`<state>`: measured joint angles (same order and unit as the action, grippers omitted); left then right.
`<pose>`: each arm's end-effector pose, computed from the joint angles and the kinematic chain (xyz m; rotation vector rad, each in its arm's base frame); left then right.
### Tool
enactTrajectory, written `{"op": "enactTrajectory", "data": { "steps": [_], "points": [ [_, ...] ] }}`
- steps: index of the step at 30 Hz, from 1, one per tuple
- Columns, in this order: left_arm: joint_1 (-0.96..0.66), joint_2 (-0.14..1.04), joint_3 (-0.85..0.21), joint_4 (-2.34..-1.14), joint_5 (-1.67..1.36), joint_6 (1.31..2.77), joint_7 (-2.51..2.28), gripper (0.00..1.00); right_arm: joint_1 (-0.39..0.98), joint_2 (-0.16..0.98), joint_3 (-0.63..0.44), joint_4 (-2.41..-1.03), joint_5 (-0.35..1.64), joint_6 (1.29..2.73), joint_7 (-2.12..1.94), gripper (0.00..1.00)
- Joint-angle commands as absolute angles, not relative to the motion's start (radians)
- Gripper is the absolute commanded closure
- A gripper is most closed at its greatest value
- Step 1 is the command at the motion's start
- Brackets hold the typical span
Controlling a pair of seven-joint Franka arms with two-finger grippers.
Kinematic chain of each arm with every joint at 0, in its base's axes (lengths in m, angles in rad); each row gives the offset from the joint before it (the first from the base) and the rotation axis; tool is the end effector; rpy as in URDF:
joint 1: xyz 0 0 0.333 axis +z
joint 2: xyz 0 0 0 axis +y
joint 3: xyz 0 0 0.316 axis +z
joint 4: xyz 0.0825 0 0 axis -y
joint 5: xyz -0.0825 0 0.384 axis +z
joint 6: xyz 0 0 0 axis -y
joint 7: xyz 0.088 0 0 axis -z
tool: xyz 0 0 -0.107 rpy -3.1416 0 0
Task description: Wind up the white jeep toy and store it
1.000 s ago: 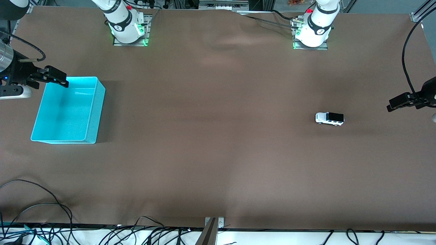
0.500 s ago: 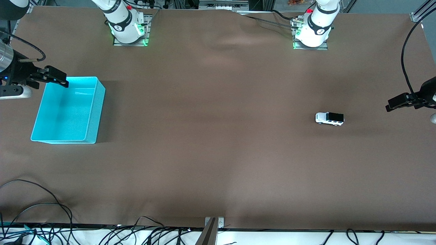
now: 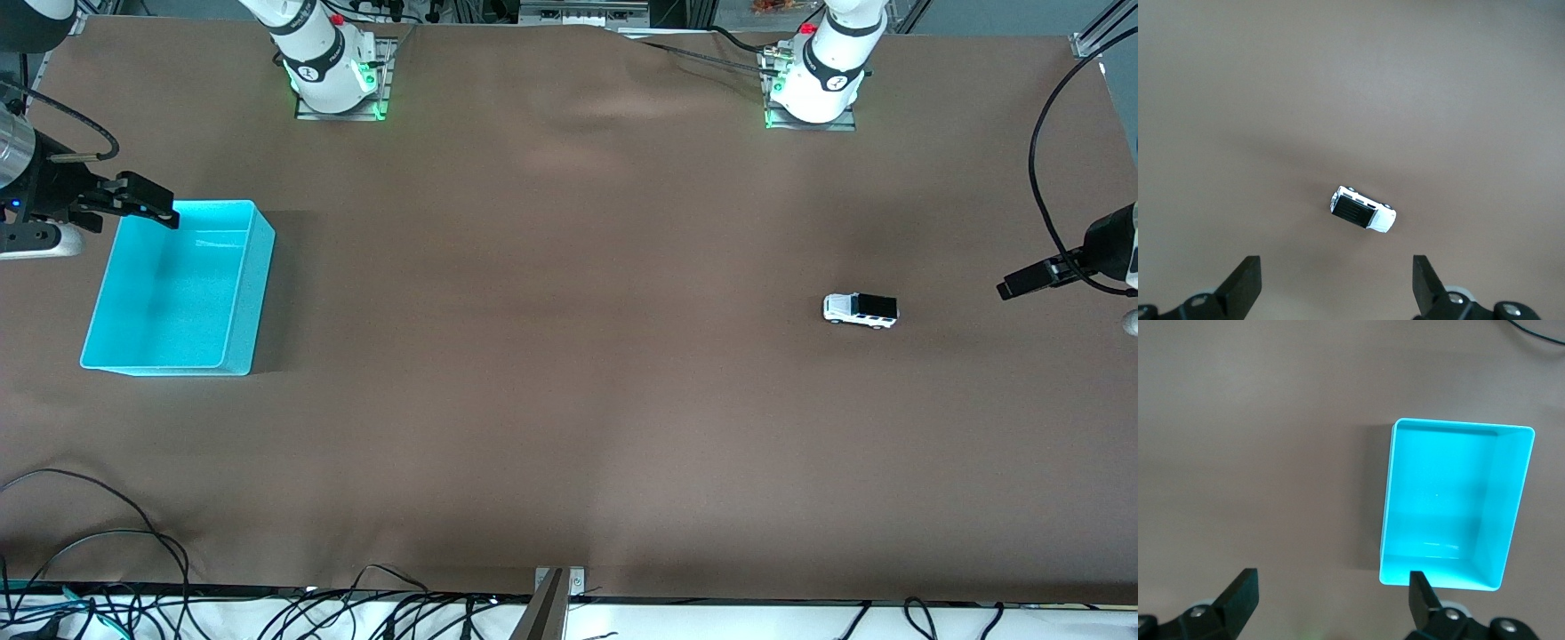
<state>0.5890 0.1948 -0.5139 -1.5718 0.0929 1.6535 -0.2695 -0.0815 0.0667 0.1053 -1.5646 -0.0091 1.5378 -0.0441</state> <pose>0.6011 0.0784 0.5306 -3.0892 -0.5251 0.1373 0.5691 0.0106 0.5874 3.1352 0.1068 -0.1462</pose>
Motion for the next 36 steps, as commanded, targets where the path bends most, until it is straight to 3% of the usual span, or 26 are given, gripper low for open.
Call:
{"op": "enactTrajectory", "data": {
  "steps": [1, 28, 36],
  "points": [
    [0.589, 0.19, -0.515, -1.575, 0.066, 1.641, -0.308, 0.0, -0.083, 0.066, 0.11, -1.548, -0.009, 1.52, -0.038, 0.0],
    [0.586, 0.189, -0.518, -1.583, 0.066, 1.64, -0.313, 0.0, -0.083, 0.066, 0.109, -1.548, -0.009, 1.519, -0.038, 0.0],
    [0.581, 0.19, -0.52, -1.611, 0.066, 1.641, -0.56, 0.0, -0.083, 0.066, 0.11, -1.548, -0.009, 1.52, -0.038, 0.0]
  ]
}}
